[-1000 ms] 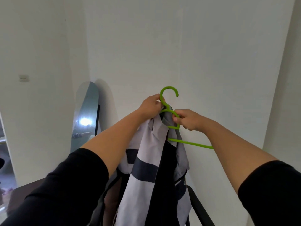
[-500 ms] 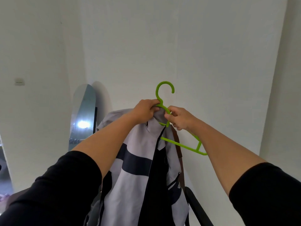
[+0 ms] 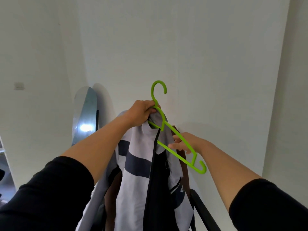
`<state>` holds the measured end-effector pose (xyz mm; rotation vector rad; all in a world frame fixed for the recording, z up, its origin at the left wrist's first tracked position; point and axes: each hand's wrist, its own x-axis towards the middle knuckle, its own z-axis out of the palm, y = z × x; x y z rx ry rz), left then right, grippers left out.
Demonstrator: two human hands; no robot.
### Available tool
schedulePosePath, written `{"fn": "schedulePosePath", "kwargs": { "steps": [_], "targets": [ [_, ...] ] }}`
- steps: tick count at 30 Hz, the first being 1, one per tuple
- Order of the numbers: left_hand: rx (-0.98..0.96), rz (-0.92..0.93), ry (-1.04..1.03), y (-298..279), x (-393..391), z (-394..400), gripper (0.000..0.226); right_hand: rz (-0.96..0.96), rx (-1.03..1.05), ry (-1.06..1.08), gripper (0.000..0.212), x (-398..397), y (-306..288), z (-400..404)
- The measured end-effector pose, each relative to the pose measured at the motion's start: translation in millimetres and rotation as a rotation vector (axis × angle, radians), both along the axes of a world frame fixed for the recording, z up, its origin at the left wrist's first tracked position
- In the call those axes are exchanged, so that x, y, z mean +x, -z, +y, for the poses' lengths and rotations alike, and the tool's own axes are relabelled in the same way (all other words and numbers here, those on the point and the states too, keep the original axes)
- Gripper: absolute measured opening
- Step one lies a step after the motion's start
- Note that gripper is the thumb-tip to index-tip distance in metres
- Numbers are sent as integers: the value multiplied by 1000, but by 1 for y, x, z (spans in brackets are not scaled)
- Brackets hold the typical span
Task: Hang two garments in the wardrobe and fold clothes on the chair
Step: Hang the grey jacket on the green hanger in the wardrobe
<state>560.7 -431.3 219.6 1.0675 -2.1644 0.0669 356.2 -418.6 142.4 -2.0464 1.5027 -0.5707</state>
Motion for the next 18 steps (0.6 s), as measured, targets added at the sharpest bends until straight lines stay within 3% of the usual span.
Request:
{"fn": "schedulePosePath", "kwargs": {
  "steps": [3,7,15,18],
  "targets": [
    [-10,-12,15,1,1,1,21,30,-72,26,32,2,9,-5],
    [-16,-66,-33,3,14,-2,24,-64,-155,102,23,-8,6,-14],
    [-137,-359,-259,13,22,-16,51,-4,-581,159,28,-21,-37,-21],
    [-217,-427,-350,8,19,-19,55,-30,-540,97,36,-18,-55,-13]
  ]
}}
